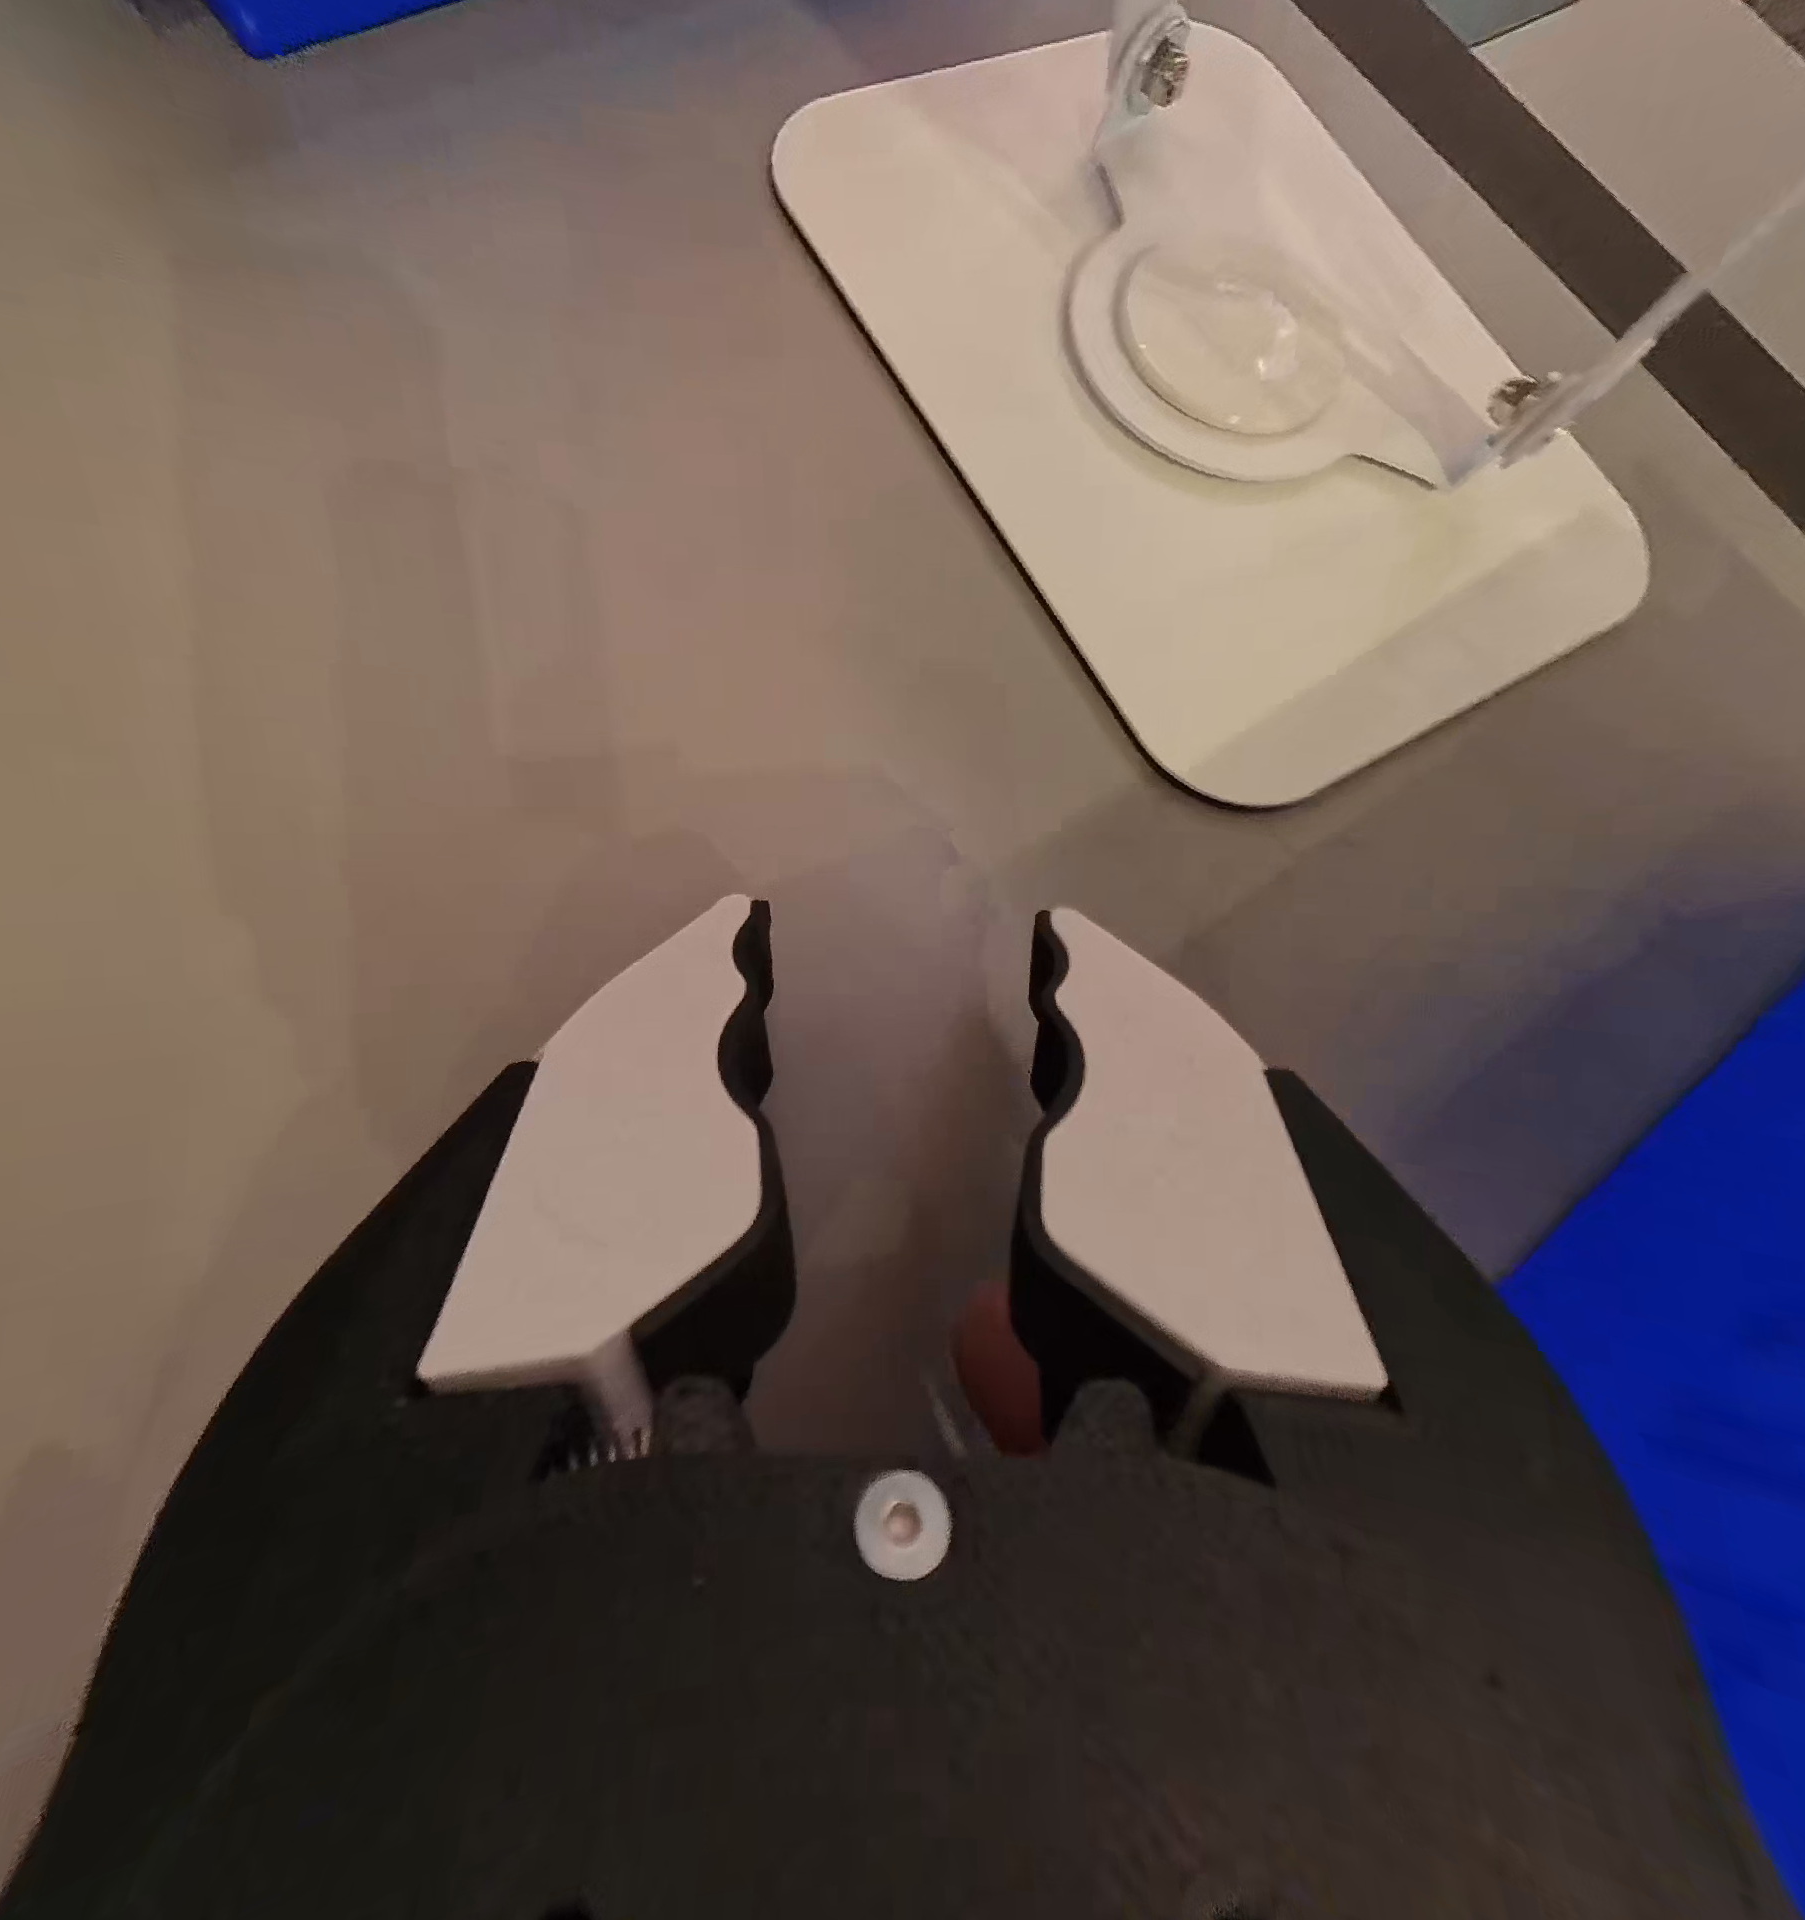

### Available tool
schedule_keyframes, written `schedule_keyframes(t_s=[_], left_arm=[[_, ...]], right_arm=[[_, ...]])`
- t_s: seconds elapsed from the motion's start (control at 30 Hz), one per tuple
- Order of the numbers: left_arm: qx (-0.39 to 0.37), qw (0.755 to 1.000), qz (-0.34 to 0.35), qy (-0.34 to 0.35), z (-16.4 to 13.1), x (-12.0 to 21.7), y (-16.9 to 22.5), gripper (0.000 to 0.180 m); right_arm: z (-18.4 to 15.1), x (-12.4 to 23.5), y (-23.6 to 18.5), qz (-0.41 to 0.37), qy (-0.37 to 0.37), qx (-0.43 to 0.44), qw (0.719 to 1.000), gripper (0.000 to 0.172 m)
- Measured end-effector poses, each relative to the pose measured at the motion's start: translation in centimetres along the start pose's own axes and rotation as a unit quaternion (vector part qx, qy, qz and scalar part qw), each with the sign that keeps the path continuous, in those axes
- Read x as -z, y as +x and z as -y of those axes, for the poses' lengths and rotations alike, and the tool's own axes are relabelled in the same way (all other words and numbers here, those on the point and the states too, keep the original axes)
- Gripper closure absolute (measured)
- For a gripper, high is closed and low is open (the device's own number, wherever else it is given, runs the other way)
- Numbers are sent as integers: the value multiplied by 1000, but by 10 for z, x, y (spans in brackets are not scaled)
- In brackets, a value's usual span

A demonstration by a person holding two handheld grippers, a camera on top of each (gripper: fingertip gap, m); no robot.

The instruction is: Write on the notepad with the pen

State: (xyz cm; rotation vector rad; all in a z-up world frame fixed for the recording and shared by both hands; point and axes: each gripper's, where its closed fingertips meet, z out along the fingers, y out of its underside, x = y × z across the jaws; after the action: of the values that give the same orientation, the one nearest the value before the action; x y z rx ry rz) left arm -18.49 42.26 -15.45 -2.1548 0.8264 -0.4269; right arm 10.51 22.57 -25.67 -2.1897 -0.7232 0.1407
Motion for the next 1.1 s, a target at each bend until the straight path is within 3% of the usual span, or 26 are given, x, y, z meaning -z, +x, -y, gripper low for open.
schedule_keyframes(t_s=[0.07,0.17,0.3,0.37,0.47,0.6,0.8,0.83,0.87,0.97,1.1], left_arm=[[7,997,-58,50,8,38,39,171],[-4,989,-127,70,-4,69,105,171],[11,978,-205,43,-47,56,188,171],[34,973,-225,28,-62,39,209,171],[32,982,-188,-19,-93,9,216,171],[44,988,-140,-53,-122,-6,211,171],[147,974,-170,-39,-139,-8,223,169],[156,972,-172,-33,-140,-8,224,159],[158,972,-173,-28,-140,-7,224,147],[166,969,-183,3,-127,6,220,140],[103,987,-109,63,-79,43,166,150]], right_arm=[[0,10,1,12,20,-16,1000,125],[0,23,0,15,40,-12,999,128],[5,33,-3,21,66,-10,998,131],[1,31,-3,19,59,-8,998,131],[-3,28,-3,20,51,-8,998,131],[-3,27,-4,22,51,-6,998,132],[-6,24,-7,33,44,-9,998,131],[-6,25,-7,33,45,-9,998,131],[-5,25,-7,32,45,-9,998,131],[-6,25,-6,34,46,-13,998,131],[-6,25,-5,38,48,-19,998,131]])
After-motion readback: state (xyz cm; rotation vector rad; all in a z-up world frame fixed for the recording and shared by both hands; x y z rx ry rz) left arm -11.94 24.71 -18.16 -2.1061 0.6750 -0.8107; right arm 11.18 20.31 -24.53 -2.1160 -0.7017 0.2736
